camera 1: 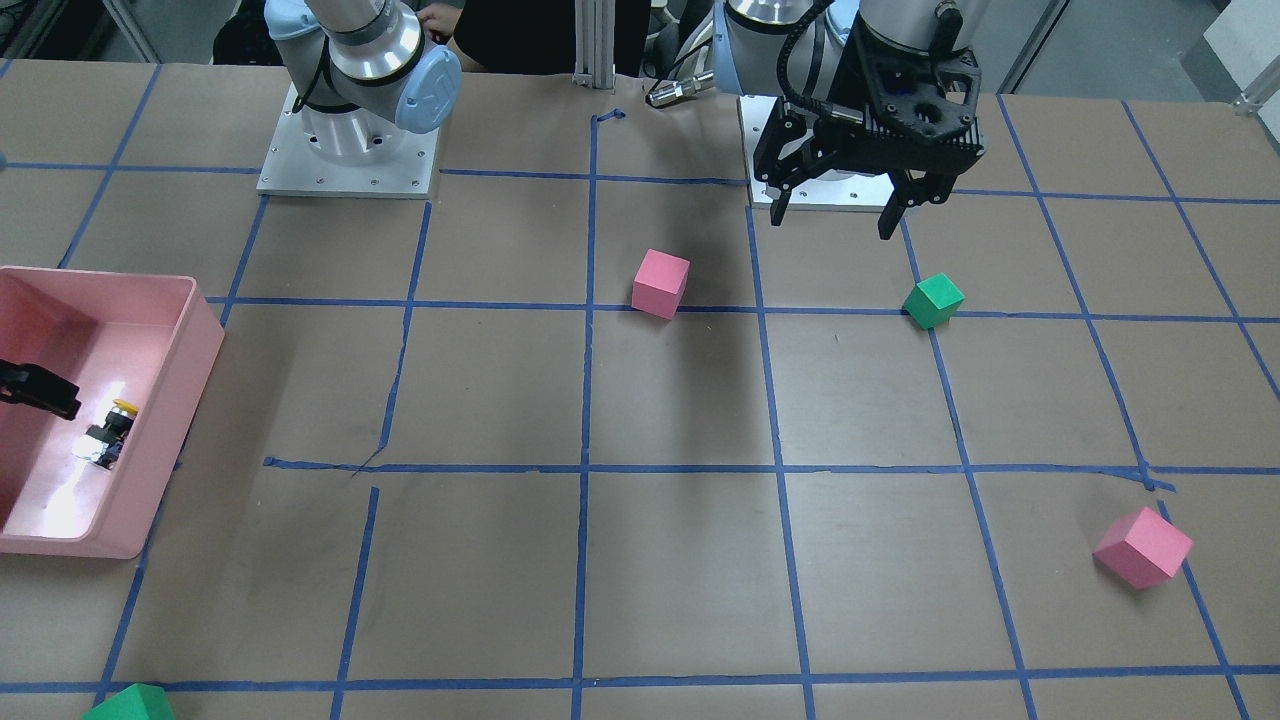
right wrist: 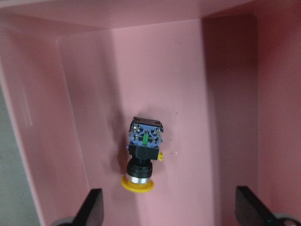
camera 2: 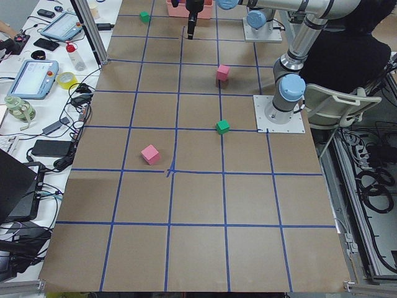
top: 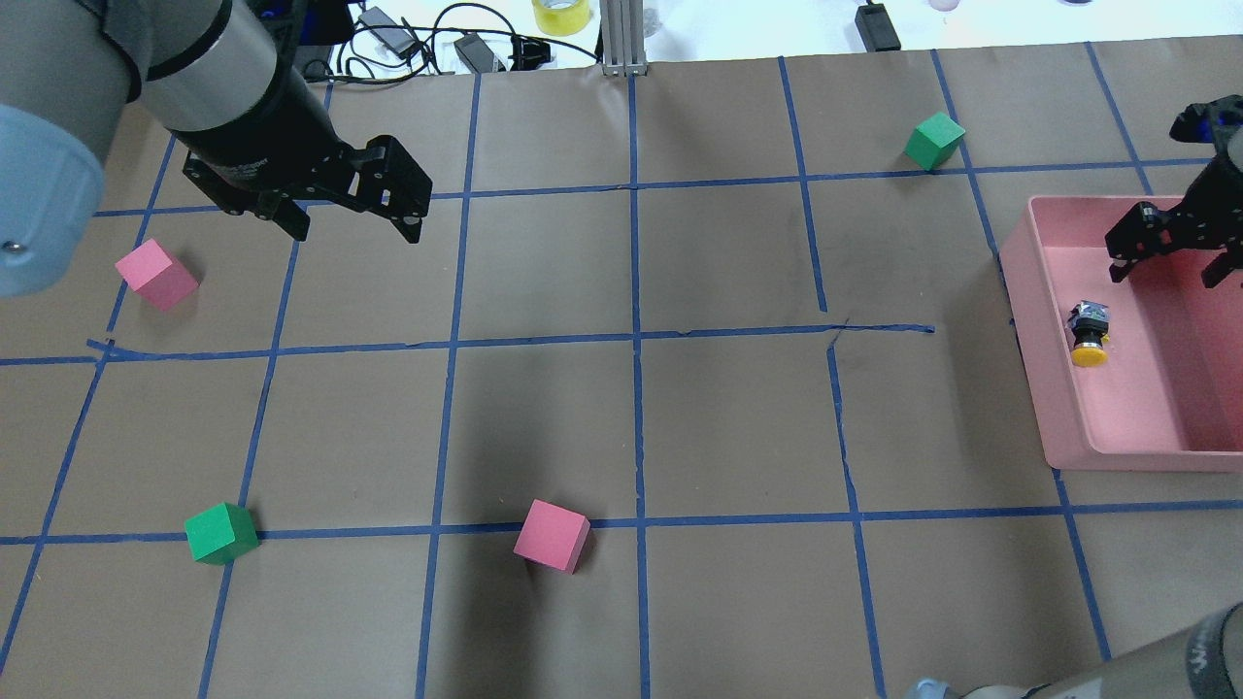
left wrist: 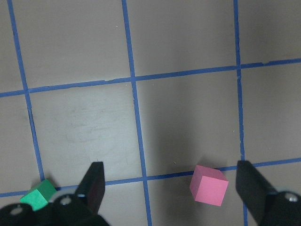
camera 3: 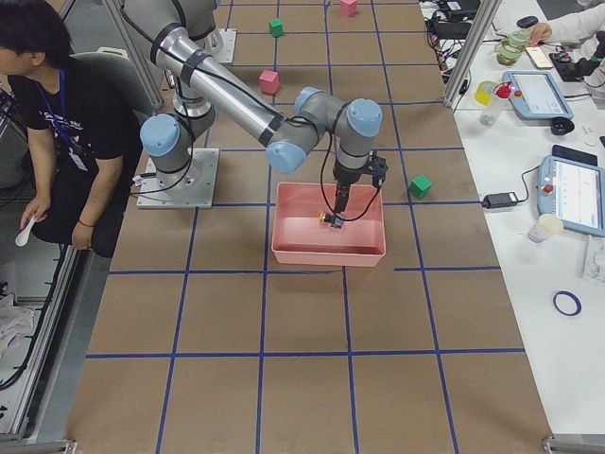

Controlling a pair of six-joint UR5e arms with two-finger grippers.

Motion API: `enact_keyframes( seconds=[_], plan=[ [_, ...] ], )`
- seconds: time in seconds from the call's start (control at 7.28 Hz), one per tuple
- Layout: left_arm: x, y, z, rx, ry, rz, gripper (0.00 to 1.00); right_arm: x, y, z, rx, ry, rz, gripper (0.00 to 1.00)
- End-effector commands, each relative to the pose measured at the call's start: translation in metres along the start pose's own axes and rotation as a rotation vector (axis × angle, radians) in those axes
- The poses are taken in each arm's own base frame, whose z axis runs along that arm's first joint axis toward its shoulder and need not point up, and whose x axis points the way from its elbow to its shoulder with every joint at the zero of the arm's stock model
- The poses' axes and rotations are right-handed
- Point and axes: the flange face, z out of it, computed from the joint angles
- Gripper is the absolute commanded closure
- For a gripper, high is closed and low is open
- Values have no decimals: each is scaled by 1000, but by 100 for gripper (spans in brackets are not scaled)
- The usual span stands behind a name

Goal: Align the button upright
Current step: 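Lower the right gripper into the tray and grasp the yellow-capped switch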

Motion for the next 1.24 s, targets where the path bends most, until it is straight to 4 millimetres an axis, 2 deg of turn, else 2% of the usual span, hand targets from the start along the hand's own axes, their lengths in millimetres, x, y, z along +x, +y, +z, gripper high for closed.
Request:
enact_keyframes(
  seconds=[0.0, 0.27, 0.41, 0.82, 0.96, 1.1],
  plan=[
    [0, 0, 0, 1, 0, 0, 0, 0, -8, 40, -37, -10, 130, 0],
    [0, 0, 0, -1, 0, 0, 0, -6, -1, 64, -75, -28, 138, 0],
    [-1, 0, 0, 0, 0, -2, 0, -6, -4, 75, -77, -25, 135, 0],
    [-1, 0, 0, 0, 0, -2, 0, -8, 1, 88, -106, -32, 132, 0],
    [-1, 0, 0, 0, 0, -2, 0, -9, 0, 89, -107, -34, 132, 24],
    [-1, 0, 0, 1, 0, -1, 0, -9, 0, 89, -107, -34, 132, 60]
  ],
)
